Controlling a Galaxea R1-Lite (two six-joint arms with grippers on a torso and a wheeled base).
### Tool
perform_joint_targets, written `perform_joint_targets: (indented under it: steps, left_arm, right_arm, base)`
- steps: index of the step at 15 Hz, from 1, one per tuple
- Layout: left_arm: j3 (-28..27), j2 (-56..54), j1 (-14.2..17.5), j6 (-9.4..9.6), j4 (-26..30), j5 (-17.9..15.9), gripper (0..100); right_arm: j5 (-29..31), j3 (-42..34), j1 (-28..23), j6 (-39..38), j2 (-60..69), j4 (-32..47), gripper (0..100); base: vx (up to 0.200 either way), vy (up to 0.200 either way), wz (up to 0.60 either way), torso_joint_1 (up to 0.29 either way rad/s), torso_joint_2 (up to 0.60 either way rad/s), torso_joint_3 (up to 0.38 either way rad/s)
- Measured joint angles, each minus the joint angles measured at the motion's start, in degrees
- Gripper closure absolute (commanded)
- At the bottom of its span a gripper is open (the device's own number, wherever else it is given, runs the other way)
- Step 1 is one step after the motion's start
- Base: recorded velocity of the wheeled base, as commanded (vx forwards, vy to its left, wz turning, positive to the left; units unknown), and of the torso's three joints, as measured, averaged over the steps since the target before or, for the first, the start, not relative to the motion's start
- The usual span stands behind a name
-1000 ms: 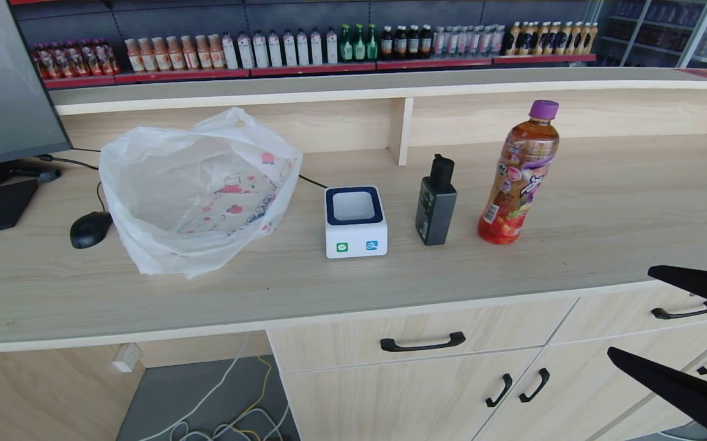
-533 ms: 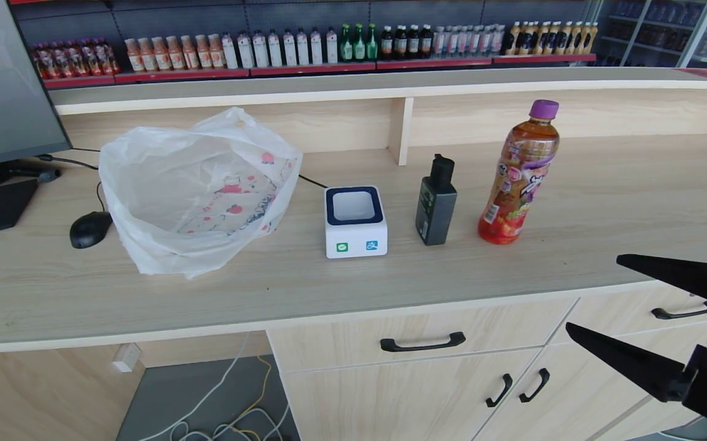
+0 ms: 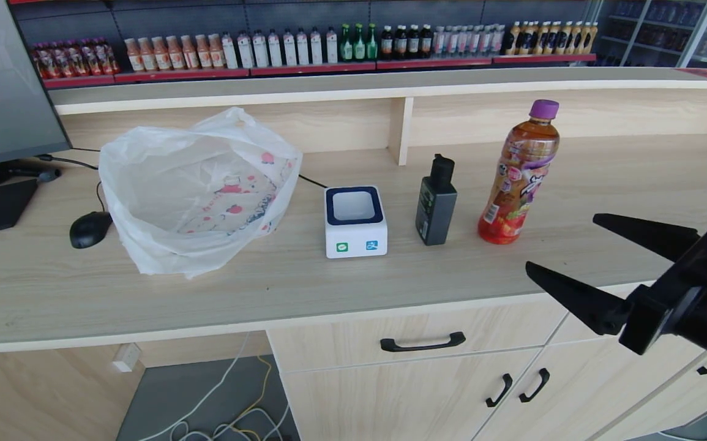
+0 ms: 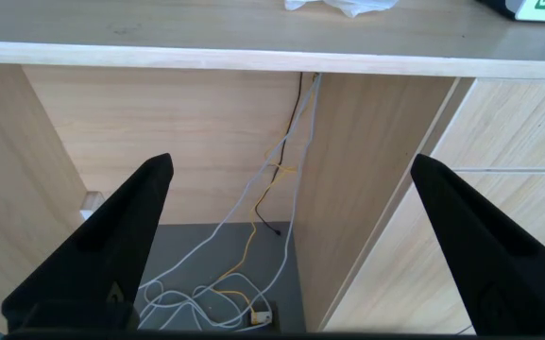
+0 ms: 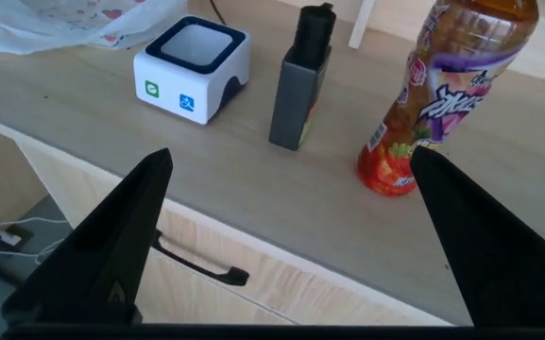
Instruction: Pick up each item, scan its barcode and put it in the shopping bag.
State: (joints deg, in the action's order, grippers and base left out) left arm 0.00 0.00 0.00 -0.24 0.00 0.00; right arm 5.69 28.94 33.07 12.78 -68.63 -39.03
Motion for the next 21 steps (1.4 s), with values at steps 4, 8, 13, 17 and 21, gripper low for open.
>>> perform_joint_targets:
  steps: [4, 8, 13, 17, 21]
  left_arm:
    - [0.00, 0.00, 0.00, 0.00, 0.00, 0.00, 0]
    - [0.00, 0.00, 0.00, 0.00, 0.00, 0.00, 0]
    - [0.00, 0.00, -0.05, 0.00, 0.00, 0.00, 0]
    - [0.00, 0.00, -0.02, 0.00, 0.00, 0.00, 0]
    - [0.00, 0.00, 0.00, 0.00, 0.00, 0.00, 0]
  right_arm:
    - [9.46, 1.24, 0.85, -3.21, -6.97, -9.74, 0]
    - [10.45, 2.54, 1.44, -5.50, -10.67, -10.01, 0]
    - [12.95, 5.18, 2.23, -7.80, -14.14, -10.09, 0]
    - [15.24, 8.42, 3.15, -10.97, -19.18, -13.73, 0]
    - [17.74, 8.95, 4.92, -10.64, -25.55, -22.71, 0]
  base:
    - [0.000, 0.000, 0.00, 0.000, 0.00, 0.000]
    - [0.000, 0.000, 0.00, 0.000, 0.00, 0.000]
    - [0.000, 0.000, 0.00, 0.000, 0.00, 0.000]
    - [0.000, 0.000, 0.00, 0.000, 0.00, 0.000]
    - [0.000, 0.000, 0.00, 0.000, 0.00, 0.000]
